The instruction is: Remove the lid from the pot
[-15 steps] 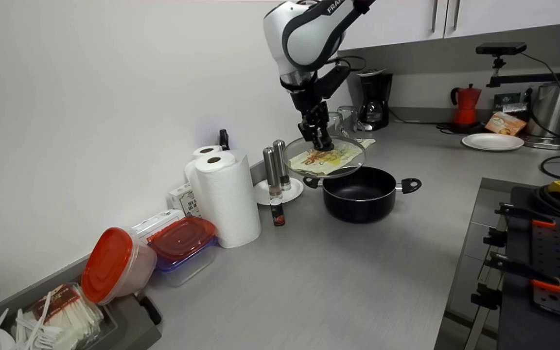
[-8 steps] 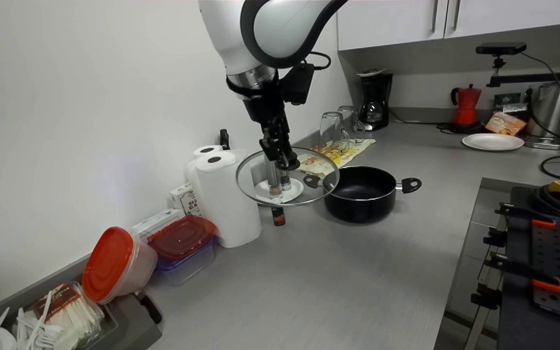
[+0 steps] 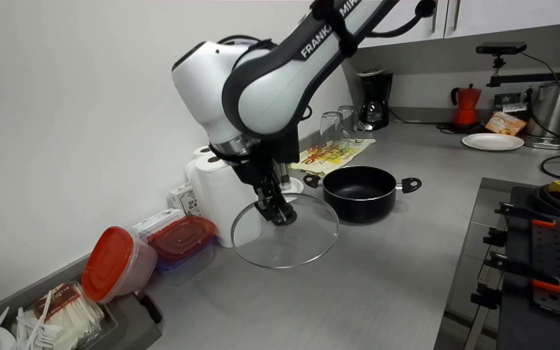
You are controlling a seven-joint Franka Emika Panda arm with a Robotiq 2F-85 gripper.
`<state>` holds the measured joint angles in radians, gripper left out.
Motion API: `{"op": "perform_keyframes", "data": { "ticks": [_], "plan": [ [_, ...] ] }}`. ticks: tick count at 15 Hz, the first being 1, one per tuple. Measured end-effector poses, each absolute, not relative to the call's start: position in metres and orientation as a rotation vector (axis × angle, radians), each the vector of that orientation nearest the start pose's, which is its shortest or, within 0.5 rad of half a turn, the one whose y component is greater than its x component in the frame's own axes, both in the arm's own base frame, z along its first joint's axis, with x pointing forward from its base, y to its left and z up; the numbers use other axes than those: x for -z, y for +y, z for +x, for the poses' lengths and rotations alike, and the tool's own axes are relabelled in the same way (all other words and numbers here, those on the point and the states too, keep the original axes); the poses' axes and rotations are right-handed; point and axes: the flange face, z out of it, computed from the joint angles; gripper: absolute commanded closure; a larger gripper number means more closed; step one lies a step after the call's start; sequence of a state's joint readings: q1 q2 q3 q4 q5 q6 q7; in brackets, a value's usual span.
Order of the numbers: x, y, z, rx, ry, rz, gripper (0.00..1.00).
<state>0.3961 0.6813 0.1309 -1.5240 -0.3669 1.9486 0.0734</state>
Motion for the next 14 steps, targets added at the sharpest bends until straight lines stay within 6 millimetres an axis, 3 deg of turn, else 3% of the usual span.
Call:
{"op": "perform_keyframes", "data": {
  "ticks": [3, 7, 10, 14],
  "plan": [
    [-0.184, 0.326, 0.597, -0.416, -1.135, -3.223, 0.74],
    [-0.111, 0.363, 0.564, -0.563, -1.312, -3.135, 0.74],
    [-0.084, 0.391, 0.544, -0.61, -1.432, -3.072, 0.74],
    [-0.078, 0.406, 0.545, -0.64, -1.503, -3.036, 0.74]
  ]
}}
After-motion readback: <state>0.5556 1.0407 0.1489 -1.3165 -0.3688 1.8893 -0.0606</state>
